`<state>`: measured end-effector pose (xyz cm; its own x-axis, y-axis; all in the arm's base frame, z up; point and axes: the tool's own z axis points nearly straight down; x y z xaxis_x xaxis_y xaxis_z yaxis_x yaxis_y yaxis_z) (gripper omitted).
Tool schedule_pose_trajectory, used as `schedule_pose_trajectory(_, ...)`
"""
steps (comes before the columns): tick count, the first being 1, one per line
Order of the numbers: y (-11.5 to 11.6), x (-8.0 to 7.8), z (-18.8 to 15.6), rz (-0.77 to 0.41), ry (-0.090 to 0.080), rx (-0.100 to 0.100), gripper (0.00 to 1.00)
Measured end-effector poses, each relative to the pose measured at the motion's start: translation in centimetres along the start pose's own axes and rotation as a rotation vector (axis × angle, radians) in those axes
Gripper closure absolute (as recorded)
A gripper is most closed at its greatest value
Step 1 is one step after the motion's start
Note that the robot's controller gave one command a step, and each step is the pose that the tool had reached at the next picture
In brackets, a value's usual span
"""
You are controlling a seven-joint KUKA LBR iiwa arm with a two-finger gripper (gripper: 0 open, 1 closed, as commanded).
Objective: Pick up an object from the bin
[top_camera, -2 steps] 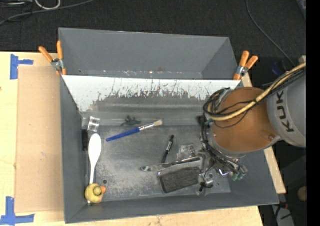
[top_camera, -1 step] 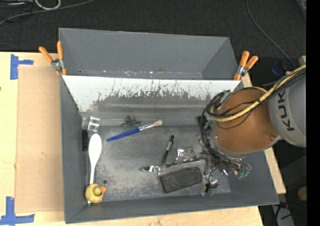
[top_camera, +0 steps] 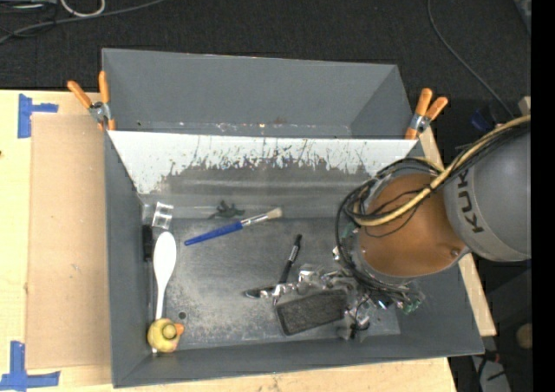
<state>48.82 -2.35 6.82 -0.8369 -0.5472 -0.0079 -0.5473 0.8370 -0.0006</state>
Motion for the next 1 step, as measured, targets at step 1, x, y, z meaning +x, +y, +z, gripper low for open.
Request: schedule_pose_trajectory(1, 1.57, -0.06, -0.23, -0.077, -0.002, 0.003, 1.0)
